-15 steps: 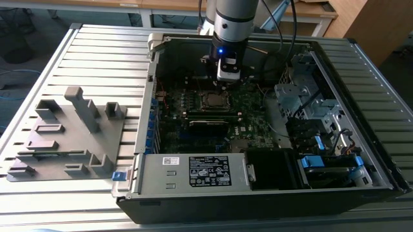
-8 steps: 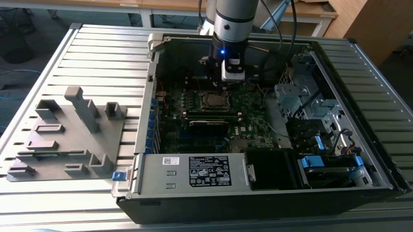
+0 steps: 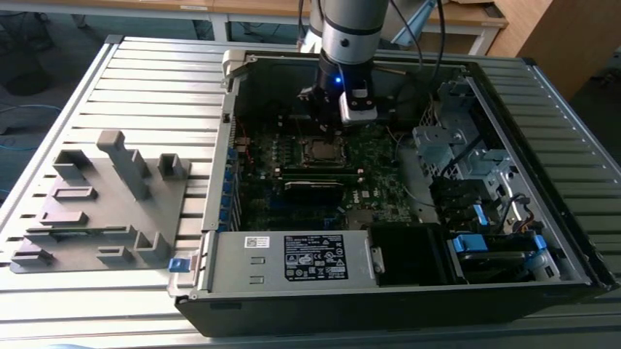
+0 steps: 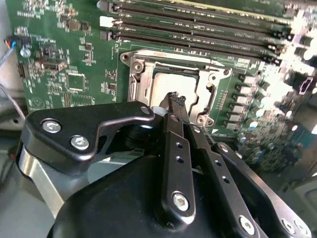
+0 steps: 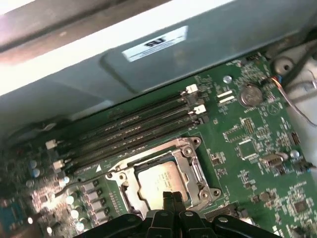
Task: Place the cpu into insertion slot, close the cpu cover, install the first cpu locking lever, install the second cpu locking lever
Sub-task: 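Close the cpu cover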
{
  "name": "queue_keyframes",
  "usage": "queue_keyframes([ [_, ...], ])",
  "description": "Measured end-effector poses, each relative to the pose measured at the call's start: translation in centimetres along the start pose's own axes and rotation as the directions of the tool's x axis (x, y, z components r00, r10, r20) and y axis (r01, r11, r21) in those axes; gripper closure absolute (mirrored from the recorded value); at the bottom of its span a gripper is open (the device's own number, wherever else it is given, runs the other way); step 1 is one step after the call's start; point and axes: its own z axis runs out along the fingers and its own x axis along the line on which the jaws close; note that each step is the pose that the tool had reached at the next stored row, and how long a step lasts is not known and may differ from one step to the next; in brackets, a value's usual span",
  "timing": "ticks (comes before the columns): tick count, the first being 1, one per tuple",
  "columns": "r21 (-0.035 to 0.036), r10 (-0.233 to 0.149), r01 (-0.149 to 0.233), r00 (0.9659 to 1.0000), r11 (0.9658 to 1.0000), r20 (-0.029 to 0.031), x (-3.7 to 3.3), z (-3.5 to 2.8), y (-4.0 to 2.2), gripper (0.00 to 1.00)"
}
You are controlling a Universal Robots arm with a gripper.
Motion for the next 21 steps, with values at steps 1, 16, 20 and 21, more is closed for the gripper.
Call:
queue_keyframes([
  [1, 0.0002, -0.018, 0.018, 0.9998, 0.9998, -0.0001, 0.0, 0.02, 0.0, 0.89],
  [16, 0.0017, -0.253, 0.253, 0.9675, 0.9675, -0.0019, 0.0, 0.3, -0.01, 0.89],
  [20, 0.0013, -0.253, 0.253, 0.9675, 0.9675, -0.0015, 0.45, 0.38, -0.17, 0.89],
  [21, 0.0012, -0.253, 0.253, 0.9675, 0.9675, -0.0012, 0.67, 0.41, -0.26, 0.89],
])
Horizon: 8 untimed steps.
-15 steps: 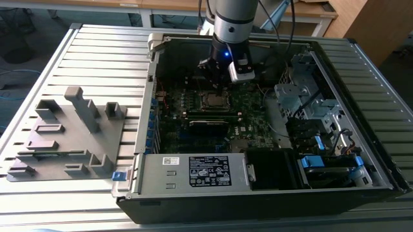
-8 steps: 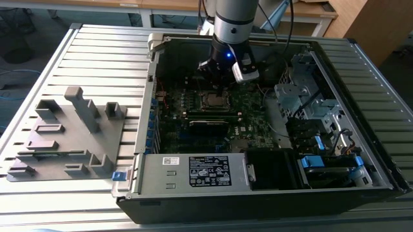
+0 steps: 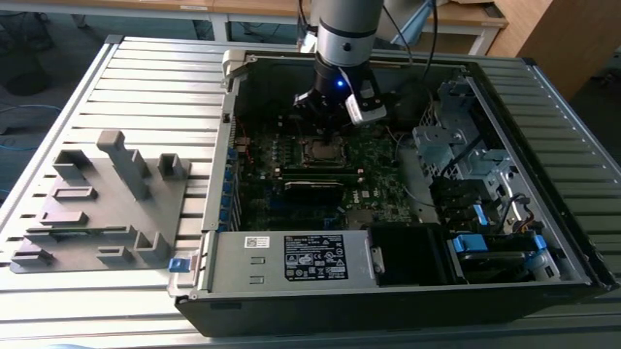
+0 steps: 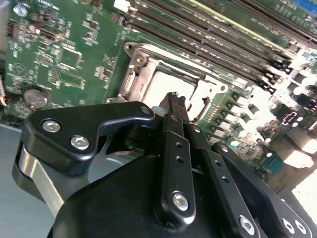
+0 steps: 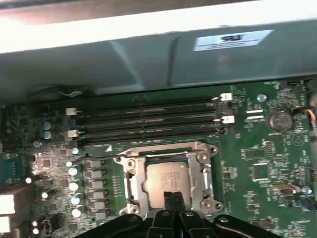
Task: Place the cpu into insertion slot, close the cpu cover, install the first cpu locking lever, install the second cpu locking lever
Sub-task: 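Close the cpu cover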
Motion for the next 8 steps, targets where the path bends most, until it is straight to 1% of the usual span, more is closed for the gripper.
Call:
queue_keyframes([
  [4, 0.0, 0.0, 0.0, 1.0, 1.0, 0.0009, 0.87, 0.1, -0.1, 0.89],
  [8, -0.0001, 0.0, 0.0, 1.0, 1.0, 0.0011, 1.52, 0.2, -0.17, 0.89],
])
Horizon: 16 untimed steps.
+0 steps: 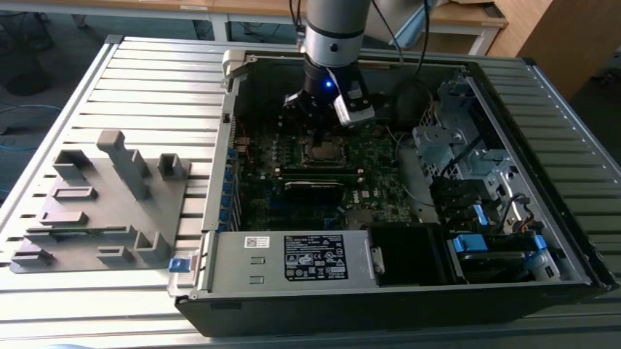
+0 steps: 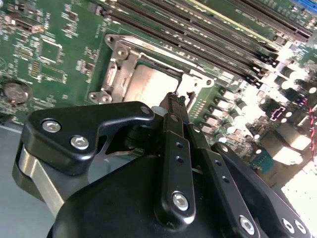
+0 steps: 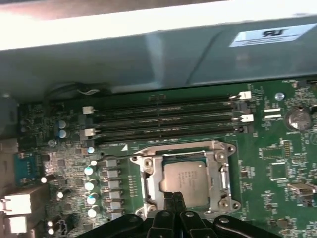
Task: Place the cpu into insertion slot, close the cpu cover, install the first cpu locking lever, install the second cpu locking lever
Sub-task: 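Close the cpu cover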
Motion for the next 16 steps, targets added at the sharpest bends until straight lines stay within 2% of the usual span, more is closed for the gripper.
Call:
queue_keyframes([
  [7, 0.0, 0.0, 0.0, 1.0, 1.0, 0.0, 0.57, 0.58, -0.06, 0.89],
  [11, 0.0002, 0.0, 0.0, 1.0, 1.0, -0.0001, 0.68, 0.67, -0.08, 0.89],
  [16, -0.0002, -0.001, 0.001, 1.0, 1.0, 0.0005, 1.22, 1.01, -0.14, 0.89],
])
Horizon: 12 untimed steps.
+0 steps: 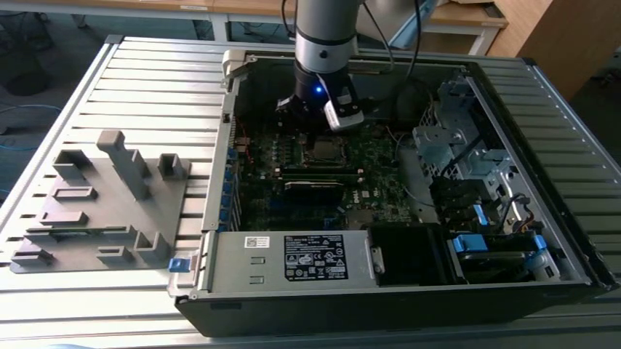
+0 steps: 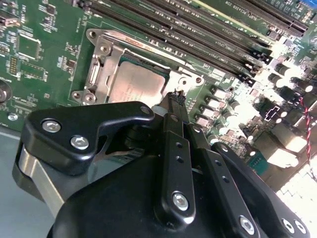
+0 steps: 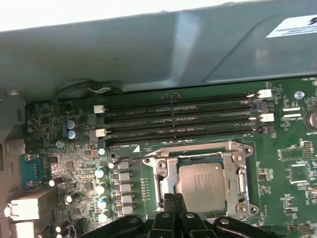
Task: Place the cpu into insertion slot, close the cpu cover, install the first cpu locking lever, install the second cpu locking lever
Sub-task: 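Close the cpu cover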
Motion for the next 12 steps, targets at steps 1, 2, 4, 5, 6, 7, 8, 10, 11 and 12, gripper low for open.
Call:
queue_keyframes([
  [1, -0.0001, 0.0, 0.0, 1.0, 1.0, 0.0017, 0.07, 0.1, -0.01, 0.89],
  [2, -0.0004, 0.0, 0.0, 1.0, 1.0, 0.0044, 0.14, 0.22, -0.02, 0.89],
  [4, -0.0008, -0.001, 0.001, 1.0, 1.0, 0.0092, 0.24, 0.43, -0.03, 0.89],
  [5, -0.0011, -0.001, 0.001, 0.9999, 1.0, 0.0111, 0.27, 0.53, -0.04, 0.89],
  [6, -0.0012, -0.001, 0.001, 0.9999, 1.0, 0.0122, 0.27, 0.59, -0.04, 0.89],
  [7, -0.0012, -0.001, 0.001, 0.9999, 1.0, 0.0125, 0.27, 0.63, -0.04, 0.89],
  [8, -0.001, -0.002, 0.002, 0.9999, 1.0, 0.0125, 0.27, 0.63, -0.04, 0.89],
  [10, -0.0014, -0.006, 0.006, 0.9999, 1.0, 0.0129, 0.28, 0.71, -0.02, 0.89],
  [11, -0.0012, -0.01, 0.01, 0.9999, 0.9999, 0.0128, 0.28, 0.74, 0.0, 0.89],
  [12, -0.0011, -0.014, 0.014, 0.9998, 0.9999, 0.0128, 0.28, 0.76, 0.01, 0.89],
])
